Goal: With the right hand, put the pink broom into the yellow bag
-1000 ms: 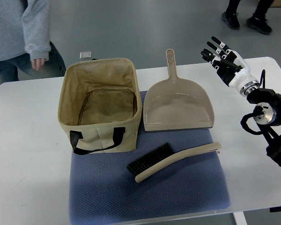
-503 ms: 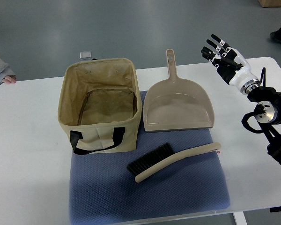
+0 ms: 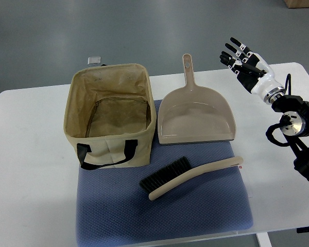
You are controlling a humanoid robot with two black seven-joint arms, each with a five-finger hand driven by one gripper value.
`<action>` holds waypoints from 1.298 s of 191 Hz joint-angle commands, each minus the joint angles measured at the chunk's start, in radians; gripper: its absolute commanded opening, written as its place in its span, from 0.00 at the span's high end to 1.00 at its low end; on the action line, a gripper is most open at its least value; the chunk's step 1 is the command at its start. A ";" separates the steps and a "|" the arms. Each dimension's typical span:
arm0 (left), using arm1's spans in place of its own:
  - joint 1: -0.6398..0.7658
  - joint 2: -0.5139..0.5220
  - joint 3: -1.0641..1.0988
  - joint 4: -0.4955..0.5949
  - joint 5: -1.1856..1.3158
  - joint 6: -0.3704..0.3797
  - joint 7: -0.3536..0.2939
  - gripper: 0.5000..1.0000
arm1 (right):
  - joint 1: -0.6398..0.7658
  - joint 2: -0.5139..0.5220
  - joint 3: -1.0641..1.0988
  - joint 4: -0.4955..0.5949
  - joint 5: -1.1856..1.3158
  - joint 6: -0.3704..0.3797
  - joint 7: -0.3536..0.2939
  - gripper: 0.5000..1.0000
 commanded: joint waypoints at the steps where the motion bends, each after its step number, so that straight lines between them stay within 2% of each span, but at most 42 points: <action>1: 0.000 0.000 0.000 0.000 0.000 0.000 0.000 0.00 | -0.001 -0.003 0.000 0.000 0.000 0.001 0.000 0.14; 50: 0.000 0.000 0.000 0.000 0.000 0.000 0.000 0.00 | -0.001 -0.006 -0.003 0.000 0.000 0.013 -0.003 0.14; 89: 0.000 0.000 0.000 0.000 0.000 0.000 0.000 0.00 | 0.002 -0.007 -0.005 0.000 -0.002 0.083 -0.003 0.14; 172: 0.000 0.000 0.000 0.000 0.000 0.000 0.000 0.00 | 0.016 -0.044 -0.025 0.002 -0.018 0.180 -0.003 0.14; 196: 0.000 0.000 0.000 0.000 0.000 0.000 0.000 0.00 | 0.030 -0.096 -0.094 0.008 -0.029 0.202 -0.002 0.14; 248: 0.000 0.000 0.000 0.000 0.000 0.000 0.000 0.00 | 0.044 -0.228 -0.221 0.130 -0.245 0.337 0.018 0.14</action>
